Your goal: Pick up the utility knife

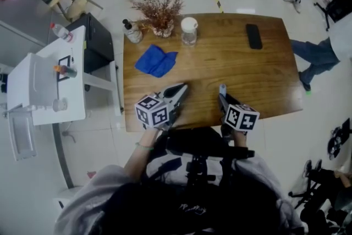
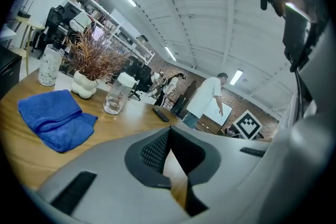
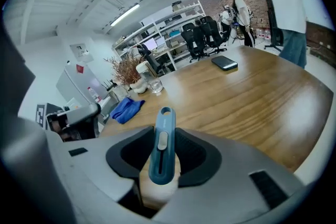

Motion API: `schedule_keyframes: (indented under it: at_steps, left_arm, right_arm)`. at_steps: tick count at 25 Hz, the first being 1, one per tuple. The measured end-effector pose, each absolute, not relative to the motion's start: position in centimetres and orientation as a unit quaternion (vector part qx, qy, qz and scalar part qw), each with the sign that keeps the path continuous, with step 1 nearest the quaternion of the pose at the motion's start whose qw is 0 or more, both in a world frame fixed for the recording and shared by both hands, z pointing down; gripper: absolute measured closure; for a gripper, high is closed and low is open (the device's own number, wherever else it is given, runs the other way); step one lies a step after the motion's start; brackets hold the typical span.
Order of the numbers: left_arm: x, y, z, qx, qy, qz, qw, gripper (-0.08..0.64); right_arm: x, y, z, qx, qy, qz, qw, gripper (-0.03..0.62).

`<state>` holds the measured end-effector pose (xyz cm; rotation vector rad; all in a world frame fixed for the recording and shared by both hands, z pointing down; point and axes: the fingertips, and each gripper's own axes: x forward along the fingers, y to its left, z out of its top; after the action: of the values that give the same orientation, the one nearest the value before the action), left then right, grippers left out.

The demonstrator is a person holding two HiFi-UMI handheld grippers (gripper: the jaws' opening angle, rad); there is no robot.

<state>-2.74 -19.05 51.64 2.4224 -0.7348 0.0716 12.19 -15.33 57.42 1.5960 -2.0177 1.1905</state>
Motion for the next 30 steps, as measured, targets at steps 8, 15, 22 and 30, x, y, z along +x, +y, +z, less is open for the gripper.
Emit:
schedule_keyframes:
  at_steps: [8,15,22,30]
  left_arm:
    - [-3.5,-19.2,51.8,0.909,-0.283,0.023,0.304,0.554]
    - [-3.6,-19.0,52.2,0.906,-0.285,0.031,0.311,0.554]
    - [-3.9,-19.2,52.4,0.904,-0.289,0.032,0.314,0.554]
    - [-2.4,-19.2,52.5,0.909,-0.275,0.035,0.312,0.554]
  right_arm:
    - [13.4,-17.9,62.5,0.572,-0.685,0.372,0.256,0.454]
    - [14.5,-19.8,65.9,0.567,-0.660,0.364,0.332,0.451]
    - [15.4,-19.2,63.6,0.596,-0.659,0.375,0.266,0.436]
    - [15.5,-17.0,55.5,0.601,-0.688,0.398,0.081,0.437]
